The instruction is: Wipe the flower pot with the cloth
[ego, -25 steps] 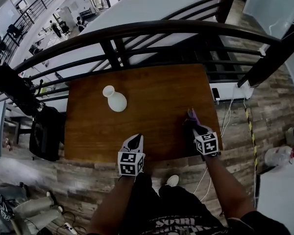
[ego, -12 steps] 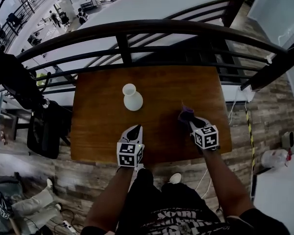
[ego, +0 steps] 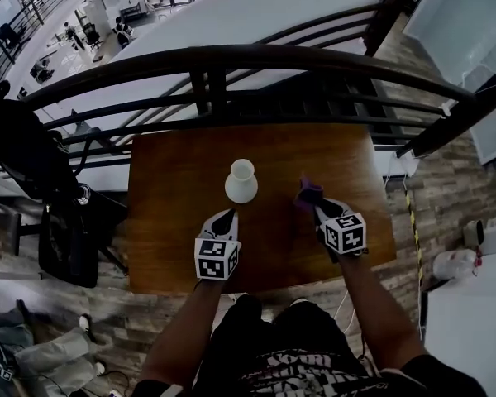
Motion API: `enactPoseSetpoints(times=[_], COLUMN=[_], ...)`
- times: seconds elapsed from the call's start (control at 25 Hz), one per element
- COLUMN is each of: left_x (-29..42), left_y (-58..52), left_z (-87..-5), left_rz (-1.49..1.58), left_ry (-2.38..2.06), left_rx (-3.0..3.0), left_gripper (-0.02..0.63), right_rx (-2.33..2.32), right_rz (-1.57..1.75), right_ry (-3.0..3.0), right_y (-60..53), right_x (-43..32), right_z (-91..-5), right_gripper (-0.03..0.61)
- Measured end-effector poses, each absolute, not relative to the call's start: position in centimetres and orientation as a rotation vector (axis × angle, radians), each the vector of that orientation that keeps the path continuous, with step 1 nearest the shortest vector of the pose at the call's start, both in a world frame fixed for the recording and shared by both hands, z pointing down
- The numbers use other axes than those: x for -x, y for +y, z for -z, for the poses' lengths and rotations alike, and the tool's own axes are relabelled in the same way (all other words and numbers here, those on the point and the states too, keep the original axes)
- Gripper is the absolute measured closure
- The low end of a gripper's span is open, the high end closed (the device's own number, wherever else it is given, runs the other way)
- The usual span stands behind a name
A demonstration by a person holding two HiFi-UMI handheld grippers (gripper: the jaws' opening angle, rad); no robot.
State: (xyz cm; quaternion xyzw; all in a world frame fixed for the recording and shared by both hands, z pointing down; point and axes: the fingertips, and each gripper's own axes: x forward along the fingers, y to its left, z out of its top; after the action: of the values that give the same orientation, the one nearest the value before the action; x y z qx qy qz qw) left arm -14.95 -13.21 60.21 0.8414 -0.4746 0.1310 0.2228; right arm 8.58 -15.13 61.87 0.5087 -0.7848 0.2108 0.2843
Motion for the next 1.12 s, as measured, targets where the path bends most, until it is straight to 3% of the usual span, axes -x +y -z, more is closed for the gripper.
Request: enactPoseSetpoints(times=[0.84,1.12], left_x=[21.1,20.8], left_y=[-18.1,-22.6], left_z=[-59.2,-52.9], left_rz=[-0.335,-0.243], left_ry=[-1.337,-1.389], left_rx=[-2.306,-2.389], left_gripper=[0.615,0.615], right_rx=[-1.246,-1.211], right_rz=[-0.552,-0.556], right_ry=[-2.166,-2.207], right_y=[-19.6,-22.6], right_x=[1.4,2.0], right_z=[-61.3,-61.1], right_gripper=[0.517,0.517])
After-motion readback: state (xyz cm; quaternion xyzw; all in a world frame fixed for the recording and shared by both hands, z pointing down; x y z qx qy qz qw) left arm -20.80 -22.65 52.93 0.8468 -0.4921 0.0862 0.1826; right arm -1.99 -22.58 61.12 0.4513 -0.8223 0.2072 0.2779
